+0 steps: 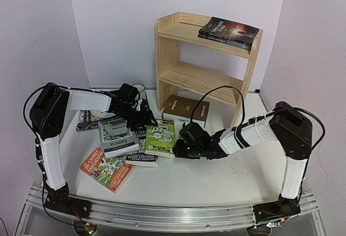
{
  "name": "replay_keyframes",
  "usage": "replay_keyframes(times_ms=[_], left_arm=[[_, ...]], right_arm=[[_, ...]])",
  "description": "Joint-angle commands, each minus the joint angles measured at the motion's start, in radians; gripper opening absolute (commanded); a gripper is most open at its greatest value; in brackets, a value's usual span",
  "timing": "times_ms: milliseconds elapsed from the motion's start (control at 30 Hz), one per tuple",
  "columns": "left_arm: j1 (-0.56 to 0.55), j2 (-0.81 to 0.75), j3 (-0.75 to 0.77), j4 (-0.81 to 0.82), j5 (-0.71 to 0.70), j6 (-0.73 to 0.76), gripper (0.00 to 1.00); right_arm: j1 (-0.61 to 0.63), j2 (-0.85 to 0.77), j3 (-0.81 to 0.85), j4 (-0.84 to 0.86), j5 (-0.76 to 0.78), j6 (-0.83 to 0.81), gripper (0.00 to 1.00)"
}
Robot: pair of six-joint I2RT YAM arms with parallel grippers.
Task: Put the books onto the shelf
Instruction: Hold the book at the center of the board, then pick up the book at the center of the board.
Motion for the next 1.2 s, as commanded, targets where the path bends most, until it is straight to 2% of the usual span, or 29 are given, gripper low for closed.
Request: replay_keyframes(times_ms=[0, 400, 567, 667, 767, 1000, 1167], left_arm=[[0.001, 0.014, 0.031, 0.032, 0.072, -0.017, 0.71], [0.0, -0.031, -0.026, 0.016, -0.049, -0.027, 0.74], [0.0, -0.046, -0.037, -0.008, -0.098, -0.025, 0.78], [0.001, -0.037, -0.037, -0.009, -0.064, -0.023, 0.78], [-0.003, -0.01, -0.026, -0.004, -0.005, -0.024, 0.72], [-0.018, 0.025, -0.029, 0.046, 0.071, -0.042, 0.66], [-0.018, 0.045, -0.038, 0.073, 0.101, -0.08, 0.67]], right_arm=[[0.004, 0.033, 0.025, -0.064, 0.007, -0.015, 0.36], [0.004, 0.02, -0.014, -0.076, 0.021, -0.029, 0.35], [0.004, 0.018, -0.03, -0.076, 0.016, -0.029, 0.35], [0.004, 0.018, -0.027, -0.077, 0.008, -0.033, 0.33], [0.003, 0.018, -0.023, -0.076, 0.006, -0.034, 0.33], [0.004, 0.017, -0.02, -0.076, 0.005, -0.036, 0.33], [0.005, 0.015, -0.017, -0.076, 0.0, -0.036, 0.34]])
